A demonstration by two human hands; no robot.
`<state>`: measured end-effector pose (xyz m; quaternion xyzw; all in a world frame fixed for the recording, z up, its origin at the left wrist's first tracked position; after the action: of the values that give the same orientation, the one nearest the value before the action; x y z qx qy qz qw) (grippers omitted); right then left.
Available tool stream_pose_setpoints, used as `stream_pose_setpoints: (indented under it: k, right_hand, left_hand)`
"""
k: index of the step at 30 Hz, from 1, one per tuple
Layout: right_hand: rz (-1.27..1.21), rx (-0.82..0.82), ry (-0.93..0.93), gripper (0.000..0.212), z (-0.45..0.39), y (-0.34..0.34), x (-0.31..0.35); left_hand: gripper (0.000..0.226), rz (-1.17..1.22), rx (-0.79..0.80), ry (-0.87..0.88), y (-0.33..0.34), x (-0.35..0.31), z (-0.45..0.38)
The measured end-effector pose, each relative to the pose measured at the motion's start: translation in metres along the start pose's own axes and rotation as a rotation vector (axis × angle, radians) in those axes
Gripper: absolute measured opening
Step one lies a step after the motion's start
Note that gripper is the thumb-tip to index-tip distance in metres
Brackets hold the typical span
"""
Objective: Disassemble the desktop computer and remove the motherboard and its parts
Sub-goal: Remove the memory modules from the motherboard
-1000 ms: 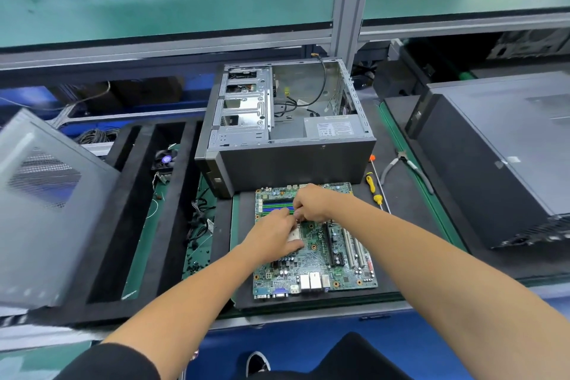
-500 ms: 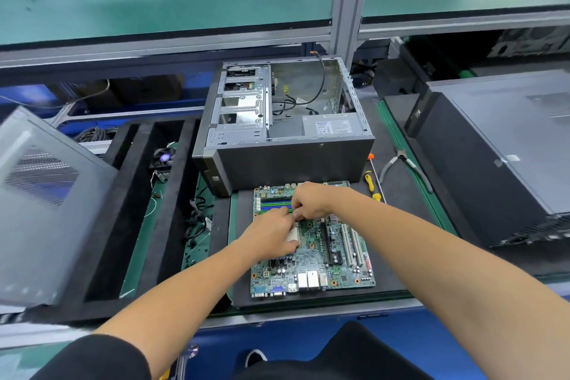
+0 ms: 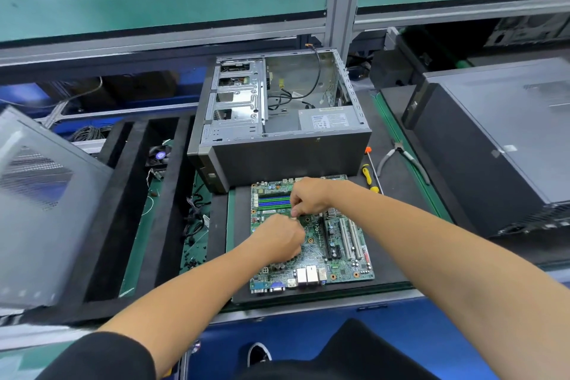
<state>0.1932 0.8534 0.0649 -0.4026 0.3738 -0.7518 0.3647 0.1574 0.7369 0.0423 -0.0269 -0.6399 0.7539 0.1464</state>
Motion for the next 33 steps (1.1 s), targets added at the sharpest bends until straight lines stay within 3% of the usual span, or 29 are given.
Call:
stream_pose_setpoints:
  k: [15,33]
  right_hand:
    - [-0.031,-0.005,0.004,0.034,0.002,-0.001,-0.001]
    - [-0.005,-0.024,0.016,0.034,0.002,0.0,-0.002]
  left_hand:
    - [0.018,-0.042,0.068,0.181,-0.007,0.005,-0.006]
    - [0.016,-0.032,0.059,0.195,-0.011,0.005,-0.007]
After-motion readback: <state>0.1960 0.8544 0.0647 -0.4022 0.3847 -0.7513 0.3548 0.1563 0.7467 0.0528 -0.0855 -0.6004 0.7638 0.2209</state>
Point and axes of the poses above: each hand's wrist, its own z-axis away from the middle knuckle, its own y-axis out of the palm, x = y × z, the point moved 3 cm from there along -z, towards the middle knuckle, and after that the axes turned 8 degrees about -x, right-handed, at the moved point
